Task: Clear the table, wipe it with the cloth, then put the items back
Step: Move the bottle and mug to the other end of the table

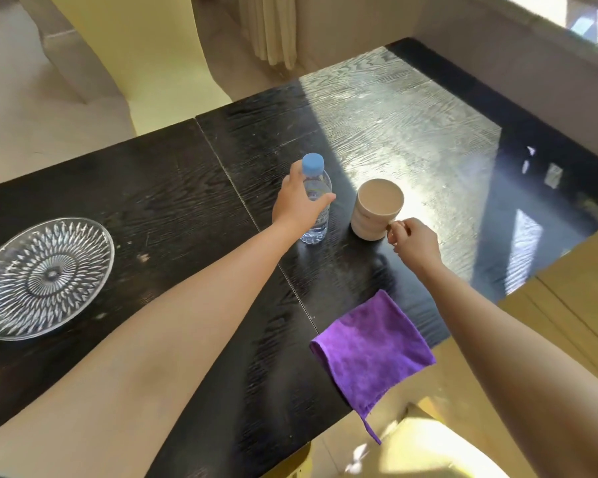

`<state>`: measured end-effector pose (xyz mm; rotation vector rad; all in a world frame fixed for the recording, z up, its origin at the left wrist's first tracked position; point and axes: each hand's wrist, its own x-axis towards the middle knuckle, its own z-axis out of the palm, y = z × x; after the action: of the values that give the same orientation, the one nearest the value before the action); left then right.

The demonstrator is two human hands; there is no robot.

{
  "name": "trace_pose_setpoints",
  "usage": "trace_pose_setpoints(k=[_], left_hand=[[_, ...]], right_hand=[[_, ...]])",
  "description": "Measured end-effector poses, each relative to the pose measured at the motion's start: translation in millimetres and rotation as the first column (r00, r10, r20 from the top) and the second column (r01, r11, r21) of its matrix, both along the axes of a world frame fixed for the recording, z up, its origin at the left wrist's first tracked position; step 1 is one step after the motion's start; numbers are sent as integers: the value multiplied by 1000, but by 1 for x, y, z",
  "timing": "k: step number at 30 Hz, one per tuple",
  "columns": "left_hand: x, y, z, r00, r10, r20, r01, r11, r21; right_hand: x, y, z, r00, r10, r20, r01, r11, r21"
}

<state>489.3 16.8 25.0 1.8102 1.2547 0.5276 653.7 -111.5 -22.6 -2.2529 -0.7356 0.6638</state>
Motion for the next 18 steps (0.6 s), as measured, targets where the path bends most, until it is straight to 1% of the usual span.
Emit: trace_pose_setpoints(k=[3,6,9,11,13,15,18], left_hand=[[1,0,-1,1000,-25,3,25,1000,-13],[-2,-1,2,999,-20,48,22,999,-48],[-7,-2,8,999,-46,22,49,989,-138],[-12,-3,17,996,-66,-52,54,976,-209],[-20,-2,28,981,-113,-156,70,963,-259],[-31,-2,44,949,-184,-255,102,947,-304],[-50,2,75,868,-310,-389,180,925,-336]], right_hand=[[0,3,2,999,36,10,-35,999,-27],[3,5,1,997,63,51,-59,996,-62],[4,5,7,995,90,49,-83,988,-131],[2,4,18,993,109,48,-98,977,-187],[1,3,34,981,171,95,-137,947,-289],[1,2,53,964,238,121,-173,903,-394],[-1,7,90,938,336,84,-249,824,-509]])
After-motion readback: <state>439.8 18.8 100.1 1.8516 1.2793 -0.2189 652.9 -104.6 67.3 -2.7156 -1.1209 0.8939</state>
